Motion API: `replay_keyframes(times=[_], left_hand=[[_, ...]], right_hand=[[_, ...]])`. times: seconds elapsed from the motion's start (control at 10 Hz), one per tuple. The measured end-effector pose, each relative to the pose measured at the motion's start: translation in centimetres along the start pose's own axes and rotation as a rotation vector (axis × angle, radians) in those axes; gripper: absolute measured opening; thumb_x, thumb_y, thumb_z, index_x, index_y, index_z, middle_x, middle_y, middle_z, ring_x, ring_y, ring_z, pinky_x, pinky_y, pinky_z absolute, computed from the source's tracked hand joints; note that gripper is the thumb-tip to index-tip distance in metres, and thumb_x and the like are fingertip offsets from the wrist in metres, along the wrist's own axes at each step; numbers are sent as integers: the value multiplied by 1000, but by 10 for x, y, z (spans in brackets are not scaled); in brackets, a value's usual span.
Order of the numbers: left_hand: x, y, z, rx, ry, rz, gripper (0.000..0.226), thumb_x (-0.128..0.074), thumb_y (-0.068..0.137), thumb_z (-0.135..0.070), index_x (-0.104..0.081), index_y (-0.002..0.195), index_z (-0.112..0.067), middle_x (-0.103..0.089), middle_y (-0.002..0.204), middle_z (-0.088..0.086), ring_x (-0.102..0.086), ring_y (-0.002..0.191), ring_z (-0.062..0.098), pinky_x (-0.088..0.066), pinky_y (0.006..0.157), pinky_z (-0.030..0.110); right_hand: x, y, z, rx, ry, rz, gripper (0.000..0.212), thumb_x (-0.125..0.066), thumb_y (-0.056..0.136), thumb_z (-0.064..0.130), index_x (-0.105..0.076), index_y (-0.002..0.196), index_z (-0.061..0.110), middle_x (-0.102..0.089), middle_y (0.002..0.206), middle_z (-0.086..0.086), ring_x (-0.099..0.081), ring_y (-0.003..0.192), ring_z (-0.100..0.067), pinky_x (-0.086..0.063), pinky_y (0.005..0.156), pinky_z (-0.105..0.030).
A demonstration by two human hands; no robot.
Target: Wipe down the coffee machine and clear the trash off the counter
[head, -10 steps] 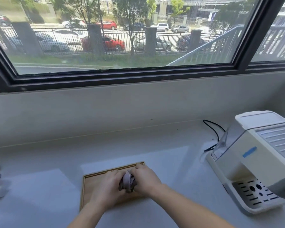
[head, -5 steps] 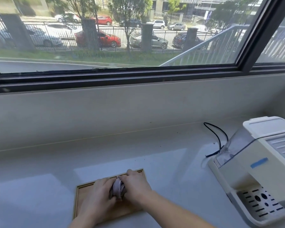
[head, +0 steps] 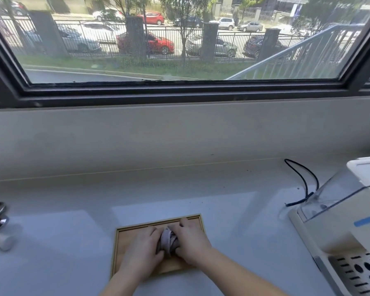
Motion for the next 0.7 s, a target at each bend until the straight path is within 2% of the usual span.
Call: replay_keyframes(times=[0.2, 0.4, 0.5, 0.6, 0.7], left_hand=[[-2, -1, 4, 30, 4, 51, 64, -57, 72, -45, -43, 134, -40, -50, 125, -14, -49, 115, 13, -44, 86, 29], [4, -8, 6, 58, 26, 74, 58, -58, 72, -47, -46, 128, -37, -49, 121, -12, -53, 113, 17, -47, 85, 33], [16, -10, 3, 65, 38, 56, 51, -55, 74, -43, -50, 123, -33, -49, 119, -9, -51, 112, 17, -47, 85, 33], [33, -9, 0, 56, 53, -9, 58, -52, 80, -44, -45, 136, -30, -48, 130, -8, -47, 118, 16, -47, 90, 34], [47, -7, -10, 40, 124, -26, 62, -50, 83, -42, -39, 143, -30, -45, 136, -8, -43, 124, 17, -44, 94, 34]], right_hand=[[-2, -2, -5, -15, 34, 7, 68, -65, 82, 25, -40, 144, 33, -47, 132, -10, -46, 124, -34, -42, 104, -38], [1, -8, -5, -12, 24, 19, 77, -70, 75, 29, -38, 145, 35, -47, 134, -7, -46, 125, -33, -43, 105, -37], [8, -12, -4, -28, 55, 18, 68, -66, 75, 36, -45, 140, 34, -49, 130, -4, -48, 123, -29, -45, 101, -35], [32, -17, 3, -15, 50, -64, 43, -58, 79, 40, -59, 119, 24, -52, 118, -4, -52, 114, -30, -49, 91, -36], [53, -22, 9, -14, -4, -121, 41, -53, 86, 41, -57, 121, 20, -53, 121, -6, -49, 117, -30, -49, 91, -40]])
Point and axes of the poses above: each hand's wrist, its own y-axis towards the middle knuckle, its own x-axis out of the back of the hand, z = x × y, the point moved 10 cm from there along y, towards the middle knuckle
